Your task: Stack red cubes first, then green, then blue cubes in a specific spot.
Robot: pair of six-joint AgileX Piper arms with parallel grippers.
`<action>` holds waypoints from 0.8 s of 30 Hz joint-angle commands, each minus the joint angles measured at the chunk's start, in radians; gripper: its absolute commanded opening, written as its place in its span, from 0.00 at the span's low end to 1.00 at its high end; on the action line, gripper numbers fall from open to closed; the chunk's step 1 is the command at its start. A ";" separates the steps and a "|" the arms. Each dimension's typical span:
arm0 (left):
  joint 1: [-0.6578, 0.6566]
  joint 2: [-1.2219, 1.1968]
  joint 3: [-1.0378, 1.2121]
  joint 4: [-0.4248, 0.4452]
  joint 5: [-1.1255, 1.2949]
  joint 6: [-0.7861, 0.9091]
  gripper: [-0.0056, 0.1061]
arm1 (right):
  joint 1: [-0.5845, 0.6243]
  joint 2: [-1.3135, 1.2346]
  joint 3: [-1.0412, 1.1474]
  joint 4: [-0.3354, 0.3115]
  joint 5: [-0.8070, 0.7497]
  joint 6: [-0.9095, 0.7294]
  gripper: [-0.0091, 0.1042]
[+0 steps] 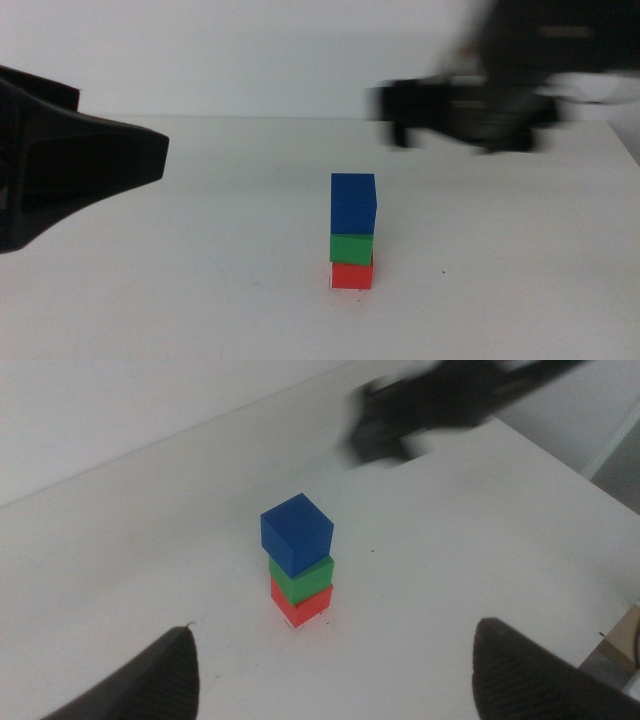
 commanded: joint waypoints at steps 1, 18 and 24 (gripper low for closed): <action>0.001 -0.003 0.002 0.000 -0.013 0.001 0.89 | -0.045 -0.165 0.154 -0.060 0.021 0.000 0.87; 0.001 -0.003 0.002 0.000 -0.013 0.001 0.89 | -0.623 -0.934 0.836 0.373 -0.547 -0.725 0.87; 0.001 -0.003 0.002 0.000 -0.013 0.001 0.89 | -0.623 -0.934 0.836 0.377 -0.547 -0.720 0.87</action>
